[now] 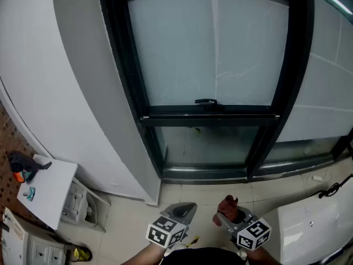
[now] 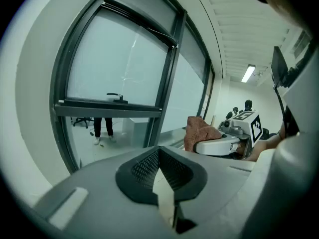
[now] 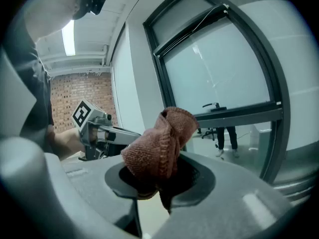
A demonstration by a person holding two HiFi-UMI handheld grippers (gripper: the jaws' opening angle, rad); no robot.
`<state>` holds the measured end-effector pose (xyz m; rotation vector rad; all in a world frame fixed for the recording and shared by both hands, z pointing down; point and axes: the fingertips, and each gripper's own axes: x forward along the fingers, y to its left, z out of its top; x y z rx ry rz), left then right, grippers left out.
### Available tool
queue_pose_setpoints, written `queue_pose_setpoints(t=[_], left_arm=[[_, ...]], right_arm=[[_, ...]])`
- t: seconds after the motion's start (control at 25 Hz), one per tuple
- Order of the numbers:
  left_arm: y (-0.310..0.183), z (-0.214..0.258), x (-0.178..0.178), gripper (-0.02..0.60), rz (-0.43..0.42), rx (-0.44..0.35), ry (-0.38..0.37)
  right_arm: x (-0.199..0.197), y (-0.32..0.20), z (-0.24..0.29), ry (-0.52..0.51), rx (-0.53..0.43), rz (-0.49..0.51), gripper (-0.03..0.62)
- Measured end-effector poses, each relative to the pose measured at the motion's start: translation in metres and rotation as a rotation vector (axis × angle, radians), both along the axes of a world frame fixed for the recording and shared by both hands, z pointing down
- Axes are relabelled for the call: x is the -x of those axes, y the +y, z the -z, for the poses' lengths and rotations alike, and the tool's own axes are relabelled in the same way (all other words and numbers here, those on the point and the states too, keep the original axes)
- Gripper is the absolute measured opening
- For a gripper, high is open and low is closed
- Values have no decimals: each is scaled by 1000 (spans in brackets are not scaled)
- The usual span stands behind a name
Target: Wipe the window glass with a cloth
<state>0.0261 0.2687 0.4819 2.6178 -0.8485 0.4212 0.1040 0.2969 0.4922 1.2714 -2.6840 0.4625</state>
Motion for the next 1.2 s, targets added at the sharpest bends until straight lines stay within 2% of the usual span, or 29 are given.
queue_pose_setpoints(t=[0.28,0.52,0.84,1.04,1.2], left_arm=[[-11,-9,56,17,4,1,-26],[-39,-10,96,17,11,-6,-50],[-107,-8,101,17,47,-14,-51],[-168,5,90,17,70,-30,-51],[-225,21,85,17,130,-50,-67]], right_arm=[[55,-26,6,-6,-19,18,107],[95,-62,21,-5,-55,40,107],[114,-128,59,-24,-161,130,109],[109,-208,91,-39,-248,142,109],[107,-287,115,-30,-285,190,109]])
